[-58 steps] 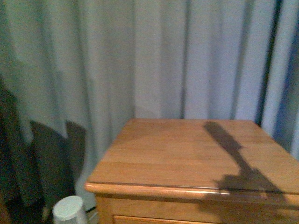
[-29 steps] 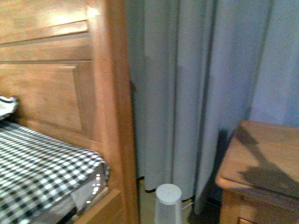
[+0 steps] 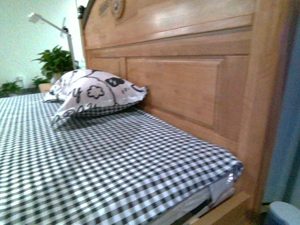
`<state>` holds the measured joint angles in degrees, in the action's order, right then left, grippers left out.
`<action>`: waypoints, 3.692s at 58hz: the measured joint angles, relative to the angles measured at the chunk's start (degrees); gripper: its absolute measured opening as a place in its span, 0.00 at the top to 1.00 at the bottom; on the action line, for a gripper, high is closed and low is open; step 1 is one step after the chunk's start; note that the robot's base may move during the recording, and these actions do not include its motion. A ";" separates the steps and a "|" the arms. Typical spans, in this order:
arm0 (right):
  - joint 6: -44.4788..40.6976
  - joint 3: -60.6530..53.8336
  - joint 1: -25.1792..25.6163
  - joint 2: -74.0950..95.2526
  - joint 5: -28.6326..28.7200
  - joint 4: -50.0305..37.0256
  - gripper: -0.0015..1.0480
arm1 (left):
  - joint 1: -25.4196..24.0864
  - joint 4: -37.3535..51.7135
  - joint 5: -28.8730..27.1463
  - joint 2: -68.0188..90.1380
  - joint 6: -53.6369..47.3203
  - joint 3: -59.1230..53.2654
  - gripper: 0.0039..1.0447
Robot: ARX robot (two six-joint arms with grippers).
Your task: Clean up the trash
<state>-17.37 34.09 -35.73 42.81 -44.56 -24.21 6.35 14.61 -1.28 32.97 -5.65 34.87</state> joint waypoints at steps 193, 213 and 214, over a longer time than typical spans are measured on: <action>0.00 0.00 0.04 -0.07 -0.04 0.00 0.81 | -15.54 -45.11 41.79 104.63 -52.17 83.54 0.74; 0.00 0.00 0.04 -0.07 -0.02 0.00 0.81 | -15.47 -58.95 38.47 110.81 -58.93 96.76 0.74; 0.00 0.00 0.04 -0.07 -0.04 0.00 0.81 | -15.47 -59.47 38.29 110.88 -59.47 97.00 0.74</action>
<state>-17.37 34.09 -35.68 42.74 -44.60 -24.21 -9.13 -44.86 37.01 143.85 -65.12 131.87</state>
